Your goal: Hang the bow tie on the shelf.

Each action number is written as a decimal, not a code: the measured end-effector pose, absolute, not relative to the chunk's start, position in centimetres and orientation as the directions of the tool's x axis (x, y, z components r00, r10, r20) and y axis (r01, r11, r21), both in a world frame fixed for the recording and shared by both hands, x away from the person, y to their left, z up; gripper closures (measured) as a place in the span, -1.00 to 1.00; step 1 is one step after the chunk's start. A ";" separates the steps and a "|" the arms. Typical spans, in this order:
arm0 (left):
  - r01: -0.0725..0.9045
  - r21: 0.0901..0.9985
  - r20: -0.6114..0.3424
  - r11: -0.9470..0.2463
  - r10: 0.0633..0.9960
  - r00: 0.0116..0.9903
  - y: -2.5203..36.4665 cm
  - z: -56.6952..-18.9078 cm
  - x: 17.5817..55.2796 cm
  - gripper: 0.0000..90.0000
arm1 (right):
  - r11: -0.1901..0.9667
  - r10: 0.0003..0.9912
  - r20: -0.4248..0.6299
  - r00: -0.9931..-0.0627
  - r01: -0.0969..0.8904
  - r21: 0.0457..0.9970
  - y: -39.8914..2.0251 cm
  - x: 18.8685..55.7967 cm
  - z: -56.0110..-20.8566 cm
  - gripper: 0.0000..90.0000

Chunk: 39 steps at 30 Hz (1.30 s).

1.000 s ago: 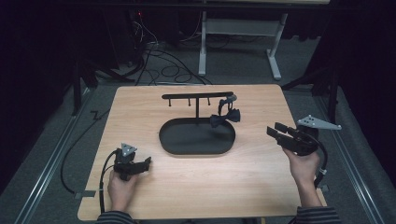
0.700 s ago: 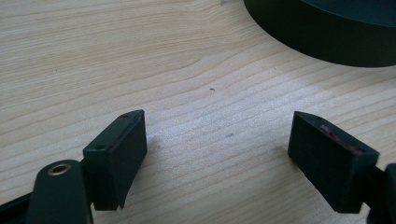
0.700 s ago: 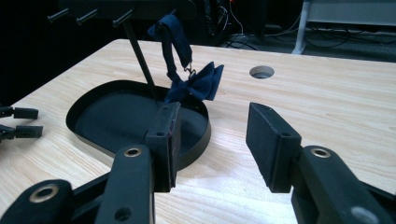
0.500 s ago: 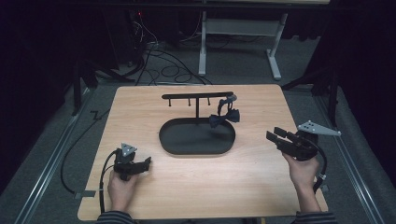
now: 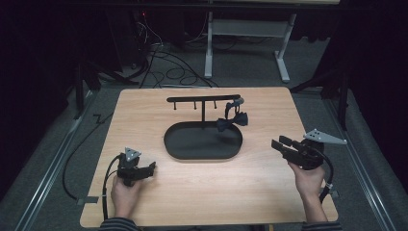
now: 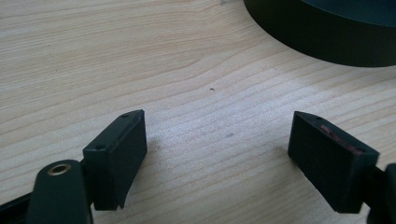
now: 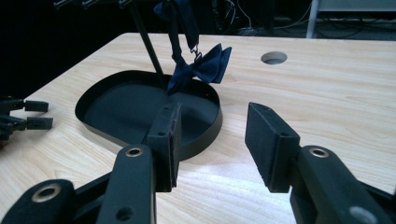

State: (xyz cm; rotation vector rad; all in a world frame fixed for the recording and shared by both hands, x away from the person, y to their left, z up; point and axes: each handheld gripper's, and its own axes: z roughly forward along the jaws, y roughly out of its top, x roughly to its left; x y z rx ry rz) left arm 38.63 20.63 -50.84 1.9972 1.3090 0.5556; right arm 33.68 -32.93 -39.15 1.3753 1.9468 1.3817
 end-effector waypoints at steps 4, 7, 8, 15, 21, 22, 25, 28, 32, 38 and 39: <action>0.626 0.733 -0.013 -0.267 0.915 0.404 20.6 -50.8 38.6 -0.56 | 0.030 0.864 0.229 -0.449 0.498 0.866 -32.8 33.6 -39.5 0.28; 0.626 0.733 -0.012 -0.267 0.915 0.404 20.6 -50.8 38.6 -0.56 | 0.029 0.861 0.231 -0.452 0.498 0.867 -32.7 33.6 -39.8 0.28; 0.626 0.733 -0.013 -0.267 0.915 0.404 20.6 -50.8 38.6 -0.56 | 0.025 0.861 0.236 -0.450 0.500 0.865 -32.7 33.6 -39.8 0.28; 0.626 0.733 -0.012 -0.267 0.915 0.404 20.6 -50.8 38.6 -0.56 | 0.019 0.857 0.247 -0.452 0.508 0.861 -32.7 33.4 -40.4 0.28; 0.626 0.733 -0.013 -0.267 0.915 0.404 20.6 -50.8 38.6 -0.56 | 0.011 0.848 0.265 -0.458 0.516 0.856 -32.5 33.4 -40.8 0.28; 0.626 0.733 -0.013 -0.267 0.915 0.404 20.6 -50.8 38.6 -0.56 | 0.010 0.847 0.268 -0.460 0.517 0.856 -32.4 33.3 -40.8 0.28; 0.626 0.733 -0.012 -0.267 0.915 0.404 20.6 -50.8 38.6 -0.56 | 0.013 0.843 0.270 -0.466 0.519 0.854 -32.1 33.3 -41.0 0.28; 0.626 0.733 -0.012 -0.267 0.915 0.404 20.6 -50.8 38.6 -0.56 | 0.013 0.842 0.276 -0.464 0.527 0.850 -32.0 33.3 -41.3 0.28; 0.626 0.733 -0.012 -0.267 0.915 0.404 20.6 -50.8 38.6 -0.56 | 0.009 0.839 0.281 -0.467 0.527 0.850 -31.9 33.3 -41.6 0.28; 0.626 0.733 -0.013 -0.267 0.915 0.404 20.6 -50.8 38.6 -0.56 | 0.003 0.832 0.298 -0.468 0.541 0.841 -31.6 33.2 -42.0 0.28; 0.626 0.733 -0.013 -0.266 0.915 0.404 20.6 -50.8 38.6 -0.56 | 0.007 0.830 0.295 -0.473 0.539 0.842 -31.5 33.2 -42.1 0.28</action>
